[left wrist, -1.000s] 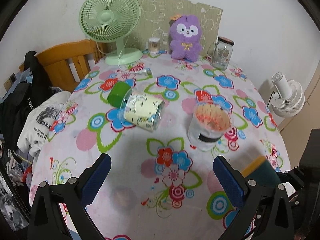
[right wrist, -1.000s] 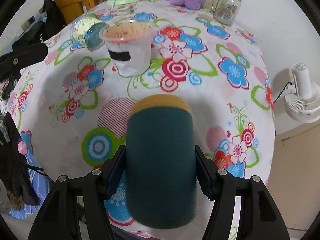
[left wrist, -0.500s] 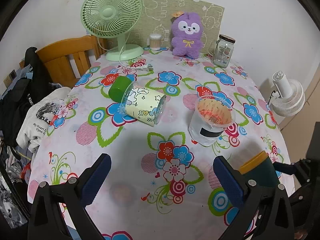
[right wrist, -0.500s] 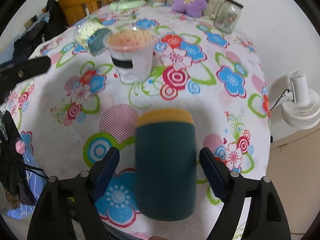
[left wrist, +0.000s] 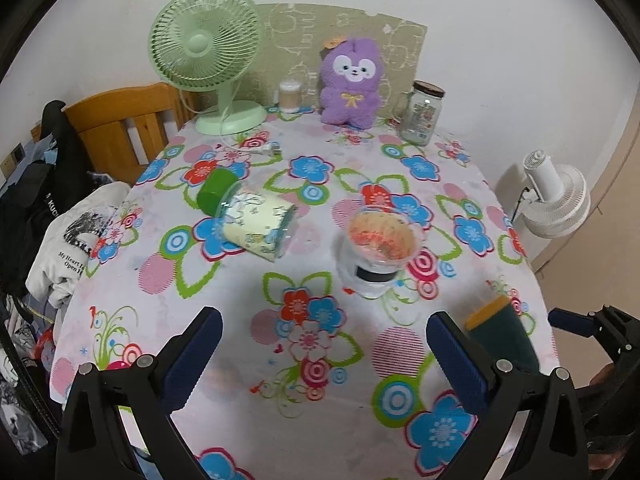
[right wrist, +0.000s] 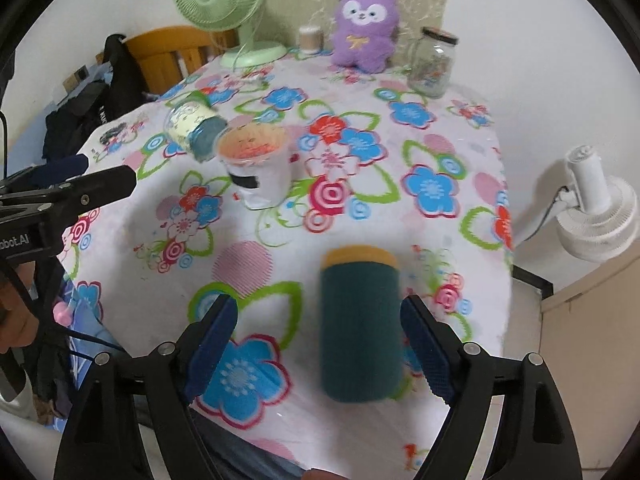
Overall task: Flip cup upside down
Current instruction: 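Roll the right tool to turn the teal cup rim-down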
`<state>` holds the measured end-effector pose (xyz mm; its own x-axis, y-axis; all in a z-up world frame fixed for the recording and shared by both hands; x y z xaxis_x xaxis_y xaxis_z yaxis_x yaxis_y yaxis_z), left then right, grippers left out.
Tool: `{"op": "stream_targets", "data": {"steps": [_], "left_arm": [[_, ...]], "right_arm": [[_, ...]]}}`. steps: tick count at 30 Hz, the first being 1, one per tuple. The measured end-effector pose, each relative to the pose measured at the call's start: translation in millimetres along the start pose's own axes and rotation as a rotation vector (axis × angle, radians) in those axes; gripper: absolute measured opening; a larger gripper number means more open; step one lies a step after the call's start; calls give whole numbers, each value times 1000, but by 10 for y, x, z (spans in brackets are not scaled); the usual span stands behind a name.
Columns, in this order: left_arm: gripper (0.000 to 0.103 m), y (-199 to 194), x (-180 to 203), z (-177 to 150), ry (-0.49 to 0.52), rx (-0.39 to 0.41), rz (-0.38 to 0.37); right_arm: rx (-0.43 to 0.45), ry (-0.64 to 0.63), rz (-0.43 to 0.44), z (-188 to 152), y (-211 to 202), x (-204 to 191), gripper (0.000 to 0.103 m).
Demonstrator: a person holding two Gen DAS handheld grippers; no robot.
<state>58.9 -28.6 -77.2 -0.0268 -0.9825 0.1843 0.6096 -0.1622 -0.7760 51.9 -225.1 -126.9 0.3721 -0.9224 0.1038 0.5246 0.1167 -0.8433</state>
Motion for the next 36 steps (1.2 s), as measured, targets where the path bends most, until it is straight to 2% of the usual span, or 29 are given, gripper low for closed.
{"op": "stream_targets", "data": {"steps": [6,15,20,26,36], "left_arm": [[103,51,348,2,32,-18,-35],[103,270,952,-112,96,-85,-86],[103,415,1093,-230,88,-130,-94],[103,578,1174,-283,33,-180,-113],[103,823,1401,-396,15,-248,-151]], "right_arm": [[22,67,-38,-200,-177,479,87],[-1,180,-69,-555,-200,1079,87],[-24,198,-68,-704,-129,1195,87],[-37,199,-67,-817,-64,1292,87],[-88,246,-76,-1049,109,1548,87]]}}
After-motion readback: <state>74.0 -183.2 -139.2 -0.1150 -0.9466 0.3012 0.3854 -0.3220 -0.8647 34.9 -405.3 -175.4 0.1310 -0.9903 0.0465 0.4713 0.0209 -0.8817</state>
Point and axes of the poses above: each gripper's, at about its wrist camera, not at the fingertips, and y roughly the way its jaws point, x to its right, z to its top, the point moved 3 cm from there along y, roughly the way its jaws point, and after that the axes turned 6 degrees about -z, right-handed, at the moved point
